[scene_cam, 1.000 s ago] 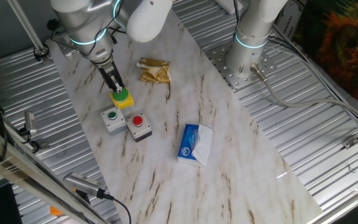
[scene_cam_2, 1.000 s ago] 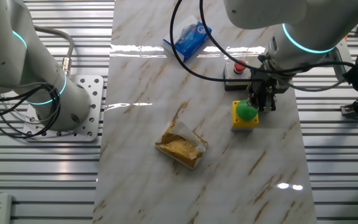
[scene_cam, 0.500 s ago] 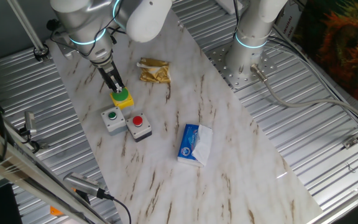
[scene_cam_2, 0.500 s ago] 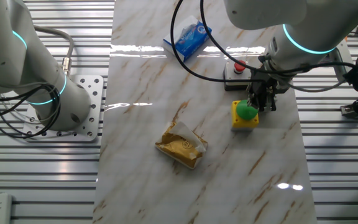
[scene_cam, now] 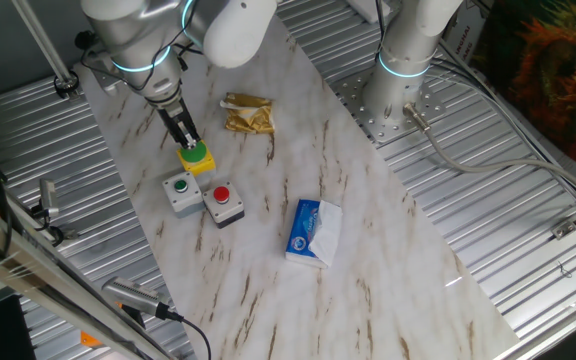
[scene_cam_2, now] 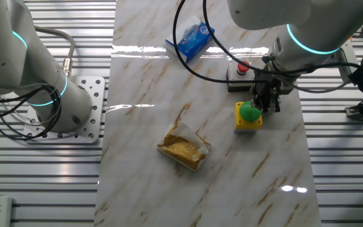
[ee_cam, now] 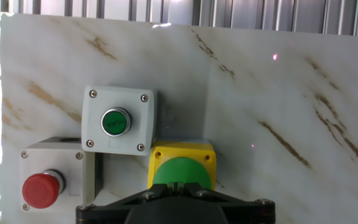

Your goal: Press three buttons from left to right in sequence

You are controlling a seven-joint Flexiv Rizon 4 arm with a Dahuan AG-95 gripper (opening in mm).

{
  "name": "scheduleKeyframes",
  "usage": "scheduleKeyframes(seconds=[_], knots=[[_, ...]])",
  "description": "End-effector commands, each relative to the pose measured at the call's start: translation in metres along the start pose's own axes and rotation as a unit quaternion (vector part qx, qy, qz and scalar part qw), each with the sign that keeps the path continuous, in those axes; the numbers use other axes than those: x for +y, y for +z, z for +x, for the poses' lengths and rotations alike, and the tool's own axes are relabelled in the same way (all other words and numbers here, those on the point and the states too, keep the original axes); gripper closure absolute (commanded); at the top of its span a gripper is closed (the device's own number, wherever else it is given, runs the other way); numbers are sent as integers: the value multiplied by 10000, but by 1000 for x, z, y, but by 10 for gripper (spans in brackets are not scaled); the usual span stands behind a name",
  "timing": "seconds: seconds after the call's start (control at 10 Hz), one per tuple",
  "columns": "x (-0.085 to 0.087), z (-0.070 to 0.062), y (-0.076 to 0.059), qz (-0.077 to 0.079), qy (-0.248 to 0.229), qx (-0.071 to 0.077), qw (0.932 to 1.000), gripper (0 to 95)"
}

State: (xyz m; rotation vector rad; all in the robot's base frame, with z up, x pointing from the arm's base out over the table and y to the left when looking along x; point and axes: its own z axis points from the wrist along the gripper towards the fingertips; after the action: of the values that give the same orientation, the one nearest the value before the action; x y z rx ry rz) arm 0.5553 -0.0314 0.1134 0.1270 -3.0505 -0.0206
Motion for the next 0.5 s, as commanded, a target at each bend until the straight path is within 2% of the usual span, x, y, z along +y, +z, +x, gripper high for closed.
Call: scheduleKeyframes(seconds=[0.1, 0.4, 0.5], knots=[[7, -7, 0, -17, 99, -3, 9999, 950], [35, -24, 1, 11, 216, 6, 9998, 950], [49, -31, 4, 29, 291, 5, 9996, 950]])
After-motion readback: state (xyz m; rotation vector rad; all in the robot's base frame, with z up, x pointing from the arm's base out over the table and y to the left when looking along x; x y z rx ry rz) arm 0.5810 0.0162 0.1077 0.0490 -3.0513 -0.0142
